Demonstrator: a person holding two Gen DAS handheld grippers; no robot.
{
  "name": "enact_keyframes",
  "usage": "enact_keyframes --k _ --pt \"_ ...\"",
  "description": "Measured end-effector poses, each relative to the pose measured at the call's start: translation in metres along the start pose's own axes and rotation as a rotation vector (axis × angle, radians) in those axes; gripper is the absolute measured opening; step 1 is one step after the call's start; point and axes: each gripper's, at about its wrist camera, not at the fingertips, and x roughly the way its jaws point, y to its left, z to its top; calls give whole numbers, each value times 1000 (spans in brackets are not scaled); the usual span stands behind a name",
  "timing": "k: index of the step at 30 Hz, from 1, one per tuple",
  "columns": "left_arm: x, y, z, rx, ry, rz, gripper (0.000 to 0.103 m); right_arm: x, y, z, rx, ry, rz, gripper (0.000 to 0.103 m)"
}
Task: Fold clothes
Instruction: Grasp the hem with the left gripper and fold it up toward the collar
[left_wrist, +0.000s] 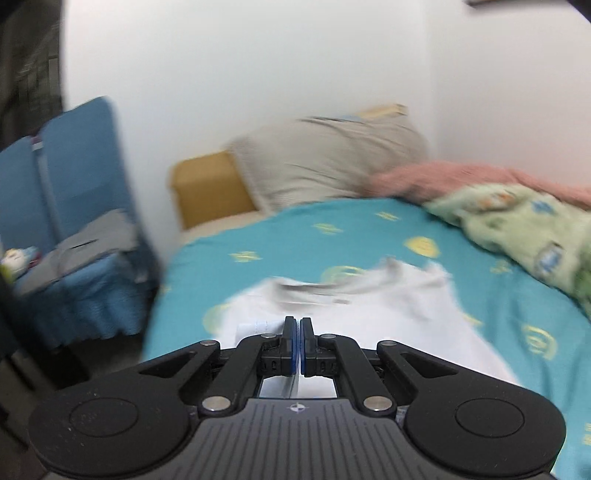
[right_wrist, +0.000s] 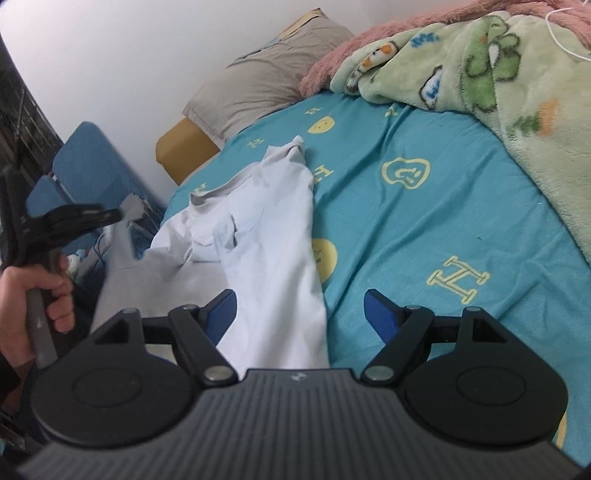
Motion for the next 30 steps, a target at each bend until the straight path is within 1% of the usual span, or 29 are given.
enact_keyframes --k 2,4,5,6,7,9,10,11,12,13,15,19,23,26,30 --pt "13 -24 -6 -3 35 -27 2 -1 -3 0 9 -6 0 78" --pt "25 -38 -11 -41 75 -60 6 -1 -5 0 8 -12 0 78" --pt "29 -43 -14 -62 91 -76 14 -1 -6 0 5 -16 -2 78" --pt "30 -47 -17 -82 102 -90 19 -1 -6 0 3 -18 -4 78" --pt "29 -47 -19 -99 109 -99 22 0 -7 0 1 -18 -6 78" --pt "16 -46 -25 -122 105 -107 36 1 -8 0 0 -21 -4 78" --pt "6 -44 -28 -129 98 -108 41 0 -8 0 -2 -26 -2 78" --pt "-7 -42 -32 -135 89 -104 48 0 -8 0 -5 -31 0 78" --pt "-22 -39 -35 -141 79 -99 52 -1 -7 0 -9 -35 4 78" --pt "-37 -36 -39 -148 70 -93 54 -1 -7 1 -14 -39 8 78" --pt "-71 -35 -45 -150 52 -77 62 -3 -4 0 -30 -46 19 78" --pt "-152 -40 -70 -157 24 -28 66 -10 5 -3 -86 -66 38 78" --pt "-212 -37 -96 -180 2 -28 71 -25 18 -8 -157 -79 66 78" --pt "-237 -33 -110 -207 -4 -24 71 -38 29 -12 -208 -90 89 78" --pt "-254 -21 -122 -248 7 -25 71 -55 43 -14 -256 -85 119 78"
